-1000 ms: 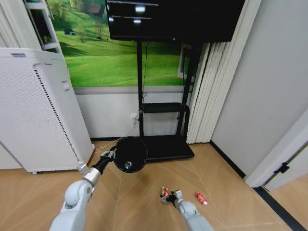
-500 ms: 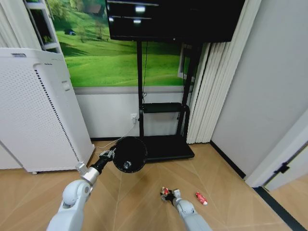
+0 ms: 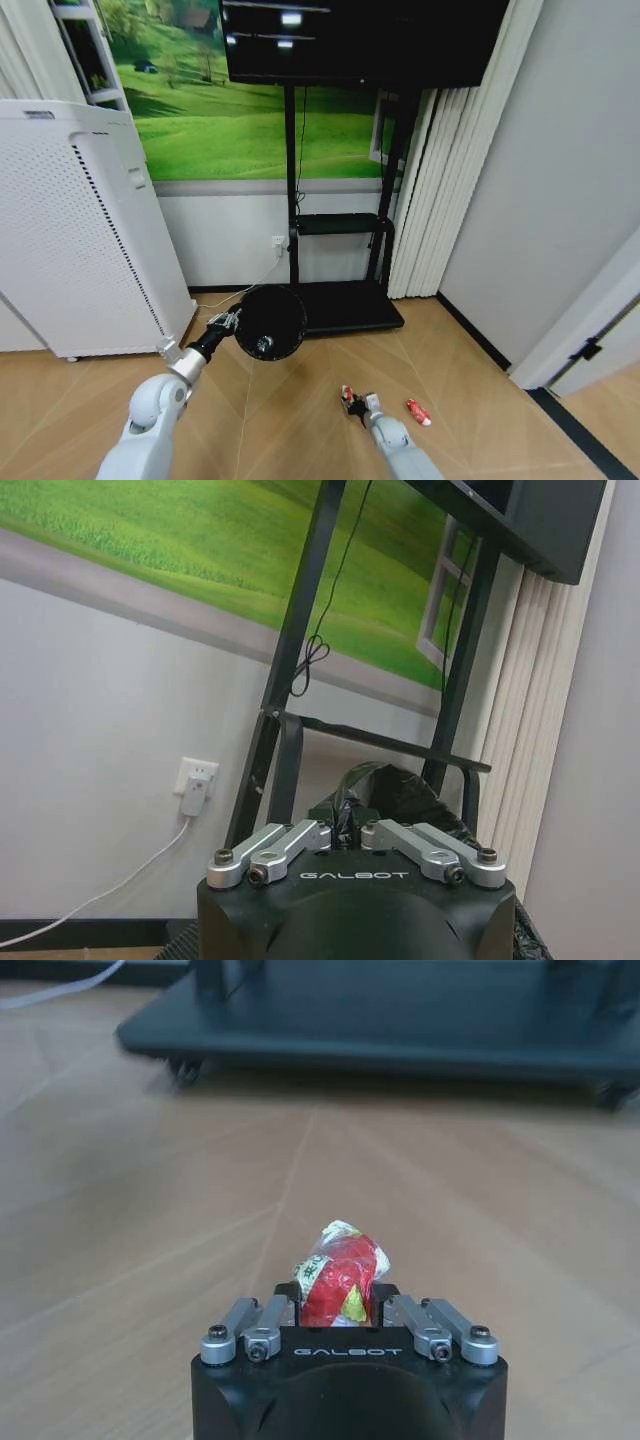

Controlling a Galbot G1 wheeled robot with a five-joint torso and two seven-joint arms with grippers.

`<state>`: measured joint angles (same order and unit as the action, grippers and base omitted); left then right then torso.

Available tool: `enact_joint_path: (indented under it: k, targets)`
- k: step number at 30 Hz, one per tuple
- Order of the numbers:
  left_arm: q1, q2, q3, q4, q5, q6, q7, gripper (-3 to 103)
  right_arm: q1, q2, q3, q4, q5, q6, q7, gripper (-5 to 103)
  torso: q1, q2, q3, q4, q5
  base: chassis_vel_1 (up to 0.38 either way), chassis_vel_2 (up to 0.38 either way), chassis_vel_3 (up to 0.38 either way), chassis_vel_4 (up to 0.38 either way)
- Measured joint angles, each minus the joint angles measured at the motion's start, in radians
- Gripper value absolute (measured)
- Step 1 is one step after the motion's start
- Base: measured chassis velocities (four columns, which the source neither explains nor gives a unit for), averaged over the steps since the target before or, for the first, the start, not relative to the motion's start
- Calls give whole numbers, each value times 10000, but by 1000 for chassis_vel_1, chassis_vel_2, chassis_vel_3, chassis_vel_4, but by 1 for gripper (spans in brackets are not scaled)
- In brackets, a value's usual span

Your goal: Pick up the trash bin and place the garbage on the floor into it.

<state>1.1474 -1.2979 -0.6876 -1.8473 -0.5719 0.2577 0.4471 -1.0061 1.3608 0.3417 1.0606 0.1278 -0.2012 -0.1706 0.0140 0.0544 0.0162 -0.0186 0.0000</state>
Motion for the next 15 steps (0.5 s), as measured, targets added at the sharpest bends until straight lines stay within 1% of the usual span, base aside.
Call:
enact_joint_path:
  k: [2, 3, 4, 5, 7, 8, 9, 10, 11, 12, 13, 14, 15]
  targets:
    - [-6, 12, 0, 36, 0, -11, 22, 7, -48, -68, 45, 137, 78, -18, 0, 33, 0, 1, 0, 0, 0, 0, 0, 0, 0]
    - [-33, 69, 6, 138, 5, -45, 82, 7, -261, -357, 259, 712, 397, -68, 0, 33, 0, 0, 0, 0, 5, 0, 0, 0, 0]
    - [-77, 122, 50, 259, 21, -76, 134, 7, -514, -749, 610, 1353, 790, -68, 51, 33, 0, 0, 0, 0, 1, 0, 0, 0, 0]
    - [-77, 122, 50, 259, 21, -76, 134, 7, -514, -749, 610, 1353, 790, -68, 51, 33, 0, 0, 0, 0, 1, 0, 0, 0, 0]
    - [-195, 125, 130, 498, 50, -99, 198, 7, -774, -1278, 1114, 2089, 1246, -55, 228, 33, 0, 0, 0, -1, 5, 0, 0, 0, 0]
    - [-195, 125, 130, 498, 50, -99, 198, 7, -774, -1278, 1114, 2089, 1246, -55, 228, 33, 0, 0, 0, -1, 5, 0, 0, 0, 0]
    - [-306, 84, 213, 802, 80, -123, 279, 7, -925, -1726, 1504, 2582, 1442, -22, 317, 33, 0, 0, 0, -2, 2, 0, 0, 0, 0]
    - [-358, 63, 254, 966, 122, -139, 339, 7, -974, -1914, 1652, 2769, 1516, -2, 344, 33, 0, 0, 0, -3, 2, 0, 0, 0, 0]
    - [-454, -3, 320, 1359, 365, -217, 571, 7, -1051, -2371, 2027, 3257, 1837, 0, 429, 33, 0, 0, 0, -5, 1, 0, 0, 0, 0]
    - [-481, -65, 330, 1579, 580, -286, 745, 7, -1036, -2585, 2231, 3554, 2151, -61, 531, 33, 0, 0, 0, -5, 0, 0, 0, 0, 0]
    - [-481, -65, 330, 1579, 580, -286, 745, 7, -1036, -2585, 2231, 3554, 2151, -61, 531, 33, 0, 0, 0, -5, 0, 0, 0, 0, 0]
    - [-505, -171, 355, 1902, 766, -351, 928, 7, -996, -2858, 2483, 4120, 2765, -278, 726, 33, 1, 0, 0, -1, 4, 0, 0, 0, 0]
    - [-547, -237, 404, 2106, 772, -354, 1023, 7, -1022, -2992, 2638, 4630, 3110, -426, 779, 33, 0, 0, 0, 3, 5, 0, 0, 0, 0]
